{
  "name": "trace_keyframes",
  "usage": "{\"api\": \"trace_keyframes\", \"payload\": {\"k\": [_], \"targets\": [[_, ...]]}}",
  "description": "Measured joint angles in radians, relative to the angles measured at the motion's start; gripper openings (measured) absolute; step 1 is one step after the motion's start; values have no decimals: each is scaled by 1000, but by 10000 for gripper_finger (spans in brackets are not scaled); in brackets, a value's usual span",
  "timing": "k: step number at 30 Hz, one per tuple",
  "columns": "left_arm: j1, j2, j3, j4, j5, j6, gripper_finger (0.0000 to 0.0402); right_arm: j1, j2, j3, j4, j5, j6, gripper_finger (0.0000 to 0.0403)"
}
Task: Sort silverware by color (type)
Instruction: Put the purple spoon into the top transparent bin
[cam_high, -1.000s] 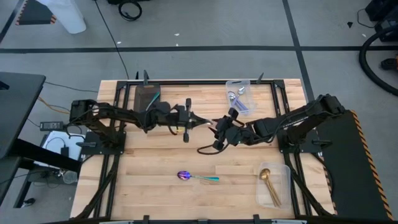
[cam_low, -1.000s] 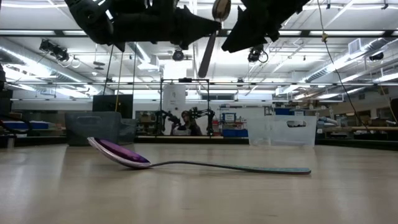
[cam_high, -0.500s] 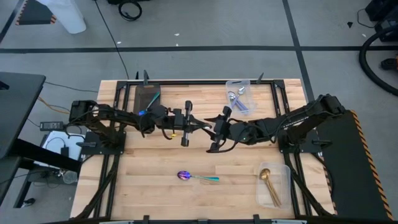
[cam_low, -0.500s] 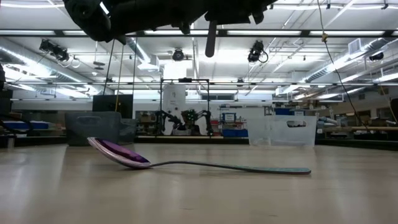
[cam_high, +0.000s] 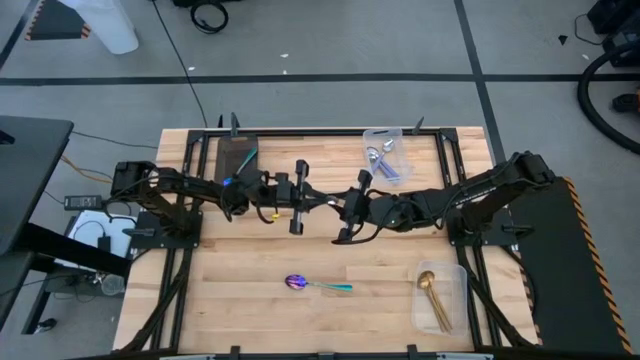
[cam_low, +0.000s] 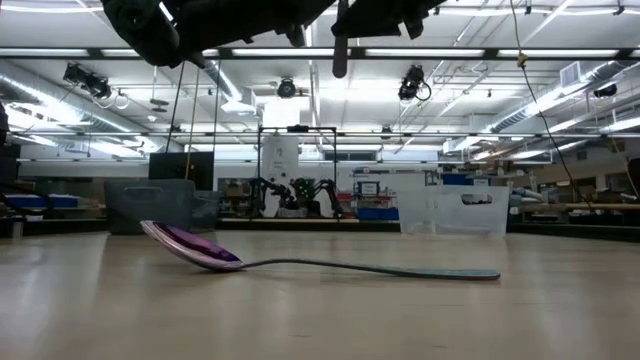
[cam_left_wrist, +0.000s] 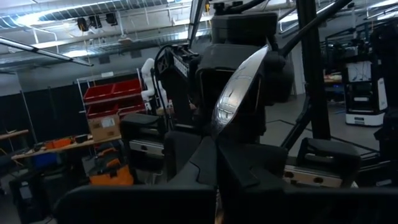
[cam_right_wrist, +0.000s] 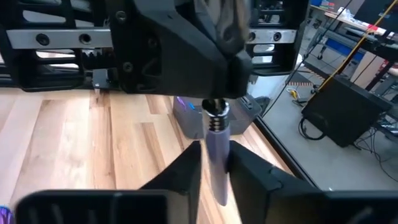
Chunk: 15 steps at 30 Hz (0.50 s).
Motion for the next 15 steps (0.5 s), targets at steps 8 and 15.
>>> {"api": "trace_keyframes", "payload": {"k": [8,15], "targets": [[-1,-2,2,-33,-2,-21,64,-4,-1,0,-12,-12,0,38],[0,-3,2,-91,-2,-23,159,-4,-1,0,-28,-11,9,38]]}}
